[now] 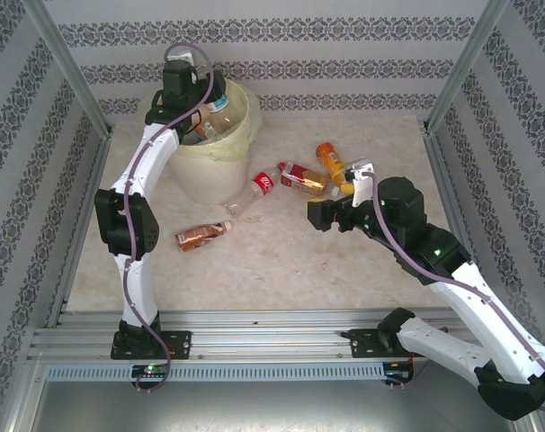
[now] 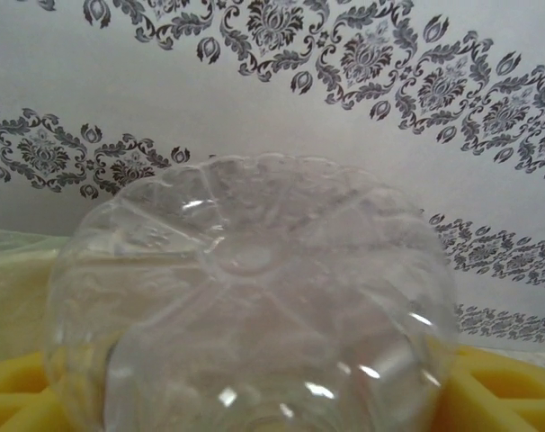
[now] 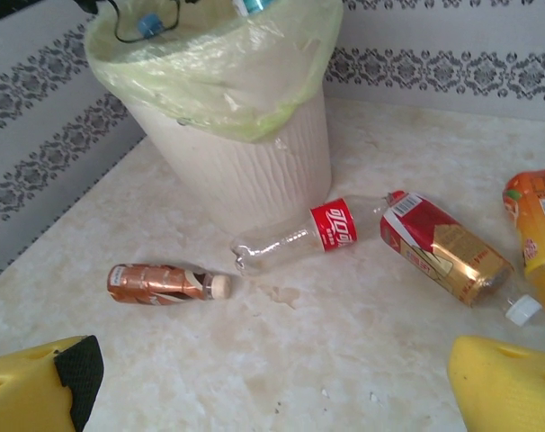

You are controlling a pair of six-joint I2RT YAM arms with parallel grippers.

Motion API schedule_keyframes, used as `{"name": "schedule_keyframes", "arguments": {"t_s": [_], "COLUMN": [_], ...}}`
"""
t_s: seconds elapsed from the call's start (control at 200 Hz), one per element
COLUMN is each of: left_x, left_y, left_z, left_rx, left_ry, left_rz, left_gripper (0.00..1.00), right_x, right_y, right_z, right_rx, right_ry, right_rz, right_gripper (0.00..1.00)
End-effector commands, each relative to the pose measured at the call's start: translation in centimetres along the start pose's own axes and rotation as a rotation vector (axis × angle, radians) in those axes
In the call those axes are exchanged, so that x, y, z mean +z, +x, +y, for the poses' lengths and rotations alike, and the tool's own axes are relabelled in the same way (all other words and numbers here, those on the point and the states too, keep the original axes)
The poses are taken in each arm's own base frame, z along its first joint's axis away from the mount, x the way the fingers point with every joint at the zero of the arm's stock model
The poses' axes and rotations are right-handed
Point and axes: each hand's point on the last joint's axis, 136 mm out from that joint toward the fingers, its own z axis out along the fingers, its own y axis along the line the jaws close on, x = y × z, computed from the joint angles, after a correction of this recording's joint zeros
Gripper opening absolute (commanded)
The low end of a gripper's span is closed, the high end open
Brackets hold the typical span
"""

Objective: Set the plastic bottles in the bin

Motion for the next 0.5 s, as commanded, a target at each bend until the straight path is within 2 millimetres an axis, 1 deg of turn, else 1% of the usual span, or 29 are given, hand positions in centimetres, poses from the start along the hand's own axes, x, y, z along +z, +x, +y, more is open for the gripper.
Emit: {"name": "schedule_keyframes", "arguments": {"t_s": [0.0,0.085,0.225,0.34,0.445,0.5], "left_x": [0.1,-0.3,-1.7,-3.5,-5.4,-6.4], "left_y": [-1.4,-1.9,-3.5,-4.8,-5.7,-5.8], "left_z": [0.0,-0.1,-0.8,-1.2,-1.6,-1.6], "left_rx": [0.002,-0.005,0.003,0.010,0.020,0.024], "left_ry": [0.010,0.014,0.024,0.027,0.028,0.024], "left_rz": [-0.044,-0.041,-0.050,-0.059,-0.067,-0.063], "left_gripper": [0.79,0.84,0.92,0.97,0.98,0.98], "right_x": [0.1,0.2,0.4,0.7,1.0,1.1], "right_y": [0.4,0.7,1.2,1.5,1.9,2.0], "right_z": [-1.0,-1.3,-1.8,-2.2,-2.7,-2.9], "right_rx": [0.028,0.031,0.033,0.039,0.049,0.057], "right_ry": [0.044,0.055,0.074,0.092,0.108,0.116], "right_rz": [0.002,0.008,0.024,0.037,0.048,0.053], "right_gripper": [0.98,0.98,0.98,0.98,0.98,0.98]}}
